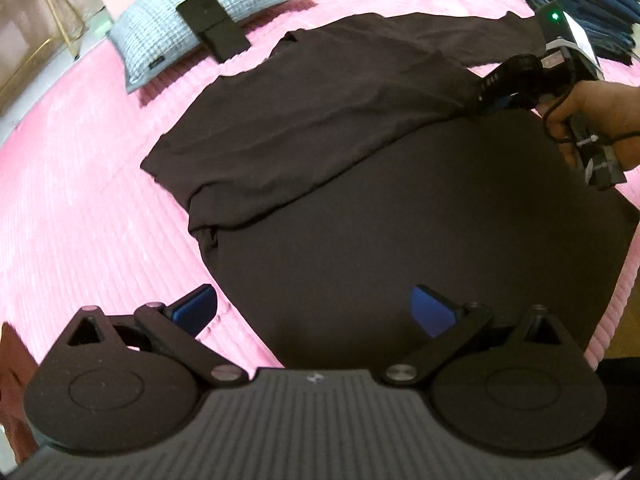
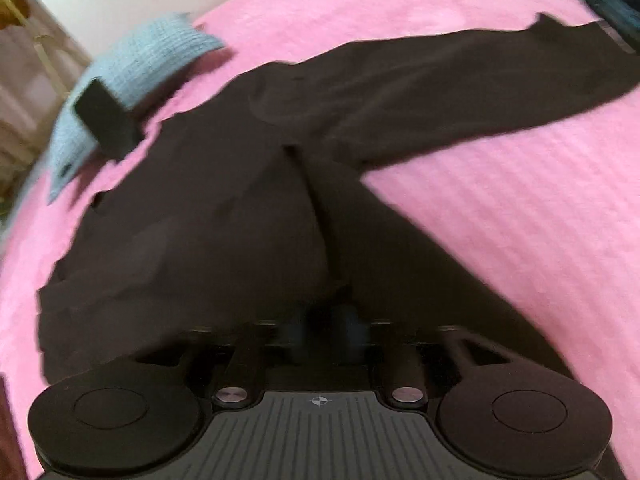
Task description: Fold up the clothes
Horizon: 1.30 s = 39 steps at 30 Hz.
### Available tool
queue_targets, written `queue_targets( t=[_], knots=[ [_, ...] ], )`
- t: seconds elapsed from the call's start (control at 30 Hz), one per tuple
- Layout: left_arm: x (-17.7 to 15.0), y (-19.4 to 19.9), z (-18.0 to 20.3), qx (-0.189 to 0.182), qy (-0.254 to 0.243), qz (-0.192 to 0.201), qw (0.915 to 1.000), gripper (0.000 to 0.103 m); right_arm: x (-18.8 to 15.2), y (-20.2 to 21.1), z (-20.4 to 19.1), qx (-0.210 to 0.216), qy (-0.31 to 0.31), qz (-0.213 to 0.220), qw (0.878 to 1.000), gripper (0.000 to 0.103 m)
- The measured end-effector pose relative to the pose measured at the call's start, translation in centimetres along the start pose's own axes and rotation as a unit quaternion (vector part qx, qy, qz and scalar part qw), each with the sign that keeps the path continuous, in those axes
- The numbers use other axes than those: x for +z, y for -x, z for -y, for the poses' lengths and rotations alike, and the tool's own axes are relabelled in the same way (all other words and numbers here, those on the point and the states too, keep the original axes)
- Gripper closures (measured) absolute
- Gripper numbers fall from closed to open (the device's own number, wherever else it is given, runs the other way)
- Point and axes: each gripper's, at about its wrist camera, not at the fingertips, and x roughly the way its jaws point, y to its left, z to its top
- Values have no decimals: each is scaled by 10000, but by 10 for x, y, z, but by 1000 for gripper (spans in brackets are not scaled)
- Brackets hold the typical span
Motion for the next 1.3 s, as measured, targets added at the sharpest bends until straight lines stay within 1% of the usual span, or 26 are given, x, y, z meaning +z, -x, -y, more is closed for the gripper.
queue_targets(
  t=[0.03,0.1,0.13,0.23,0.3,0.37,0.43,0.47,0.5,0.53,0.57,0.6,0.67,0.7,0.73,0.77,0.8,0.87,0.9,0.93,1.03,1.07,1.17,1.2,1.27,1.3],
  knots=[
    [0,-1,-2,-8,-43,16,10000,1,1,7,0,-42,-19,84,10000,42],
    [-2,-3,-8,10,-112,24,9999,1,3,21,1,-126,-56,252,9996,42],
    [-3,-6,-13,52,-143,25,9999,1,3,22,-3,-82,-2,291,9995,42],
    [-5,-22,-33,233,-91,53,9997,3,2,24,-34,-16,485,297,9984,42],
    [-2,-43,-49,380,36,33,9993,8,-4,25,-52,156,828,185,9963,42],
    [1,-67,-63,478,60,29,9988,10,-10,22,-73,407,1202,38,9919,42],
    [5,-92,-77,522,83,29,9986,25,-12,17,-99,770,1715,-61,9822,42],
    [6,-101,-83,513,121,73,9986,29,-12,11,-115,988,2010,-119,9745,42],
    [8,-111,-90,504,159,116,9985,35,-12,6,-131,1208,2306,-177,9654,42],
    [10,-119,-96,495,187,163,9985,39,-10,-2,-146,1391,2553,-252,9565,42],
    [11,-126,-101,489,190,219,9984,41,-9,-11,-164,1568,2821,-331,9459,42],
    [13,-133,-106,482,196,278,9983,44,-7,-21,-178,1669,3009,-395,9381,42],
    [14,-142,-114,425,236,389,9981,54,-4,-40,-206,1853,3365,-519,9218,42],
    [13,-146,-117,373,247,429,9981,67,-4,-52,-217,1900,3505,-569,9153,42],
    [12,-149,-119,337,237,457,9981,84,-5,-60,-228,1930,3648,-610,9088,42],
    [10,-150,-119,334,220,471,9981,93,-5,-67,-239,1958,3792,-650,9020,42],
    [7,-149,-119,360,224,498,9979,98,-5,-73,-248,1979,3901,-668,8968,42],
    [-4,-134,-115,574,441,638,9953,100,-5,-82,-268,2036,4117,-700,8855,42],
    [-11,-127,-112,669,586,645,9939,103,-6,-88,-281,2084,4251,-739,8777,42],
    [-17,-122,-108,734,712,638,9927,103,-8,-95,-294,2131,4387,-780,8695,42],
    [-32,-126,-96,653,917,518,9923,103,-18,-112,-330,2220,4954,-775,8363,42],
    [-34,-129,-95,652,941,507,9921,103,-22,-120,-342,2228,5163,-780,8232,42],
    [-35,-129,-93,774,933,631,9906,103,-34,-142,-368,2150,5656,-745,7927,42],
    [-34,-128,-95,830,905,716,9898,100,-36,-149,-373,2141,5739,-751,7869,42],
    [-31,-128,-99,882,834,881,9887,89,-37,-163,-384,2126,5890,-768,7759,42],
    [-29,-130,-102,871,795,954,9884,76,-38,-168,-389,2126,5937,-820,7717,43]
  ],
)
